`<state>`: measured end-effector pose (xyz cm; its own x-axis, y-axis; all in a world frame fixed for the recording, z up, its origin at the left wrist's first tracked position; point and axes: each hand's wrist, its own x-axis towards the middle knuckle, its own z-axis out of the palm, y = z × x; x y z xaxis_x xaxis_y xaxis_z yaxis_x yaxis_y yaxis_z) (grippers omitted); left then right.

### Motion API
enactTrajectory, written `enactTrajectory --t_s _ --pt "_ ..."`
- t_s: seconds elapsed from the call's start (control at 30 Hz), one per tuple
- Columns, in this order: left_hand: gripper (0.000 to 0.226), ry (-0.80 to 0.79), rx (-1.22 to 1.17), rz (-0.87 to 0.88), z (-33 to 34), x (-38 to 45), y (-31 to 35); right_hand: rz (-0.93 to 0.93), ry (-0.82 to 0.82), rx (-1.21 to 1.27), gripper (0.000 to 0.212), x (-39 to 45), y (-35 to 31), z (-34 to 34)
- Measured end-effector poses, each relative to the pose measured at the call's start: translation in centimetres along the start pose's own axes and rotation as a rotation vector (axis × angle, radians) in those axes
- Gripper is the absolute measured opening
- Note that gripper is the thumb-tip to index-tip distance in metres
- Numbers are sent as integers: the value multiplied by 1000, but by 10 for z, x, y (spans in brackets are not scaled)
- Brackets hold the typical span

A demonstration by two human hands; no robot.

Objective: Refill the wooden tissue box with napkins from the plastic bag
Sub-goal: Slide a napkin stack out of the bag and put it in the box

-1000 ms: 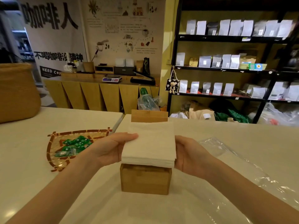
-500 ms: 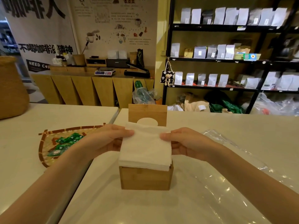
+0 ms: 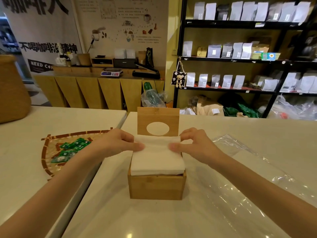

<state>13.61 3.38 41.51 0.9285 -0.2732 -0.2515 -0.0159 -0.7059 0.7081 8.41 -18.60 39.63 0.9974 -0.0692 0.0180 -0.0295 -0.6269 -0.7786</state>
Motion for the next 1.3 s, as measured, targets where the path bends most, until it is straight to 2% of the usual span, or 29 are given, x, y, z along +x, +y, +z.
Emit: enactTrajectory --t_s 0.27,0.37,0.5,0.67,0.8,0.93,1.03,1.17,1.3 --pt "13 106 211 119 5 5 1 -1 -6 -139 40 7 10 4" --pt "14 158 301 150 7 4 3 -37 18 -219 39 9 8 4" --pt "25 232 597 213 22 -2 6 -93 54 -371 30 9 4 8" --pt "24 148 634 168 26 -3 5 -57 11 -515 22 9 -3 13" --pt "25 42 712 130 26 -3 11 -7 -50 -635 32 11 -9 13" --pt "39 -43 727 96 22 1 11 -18 -66 -742 30 12 -15 15" --pt "39 -48 775 68 24 2 12 -23 -82 -840 28 11 -18 20" --pt "37 57 872 46 34 1 15 -20 -67 -958 24 7 -19 30" --pt "27 315 986 72 45 -2 14 -41 39 -1093 26 1 -21 37"
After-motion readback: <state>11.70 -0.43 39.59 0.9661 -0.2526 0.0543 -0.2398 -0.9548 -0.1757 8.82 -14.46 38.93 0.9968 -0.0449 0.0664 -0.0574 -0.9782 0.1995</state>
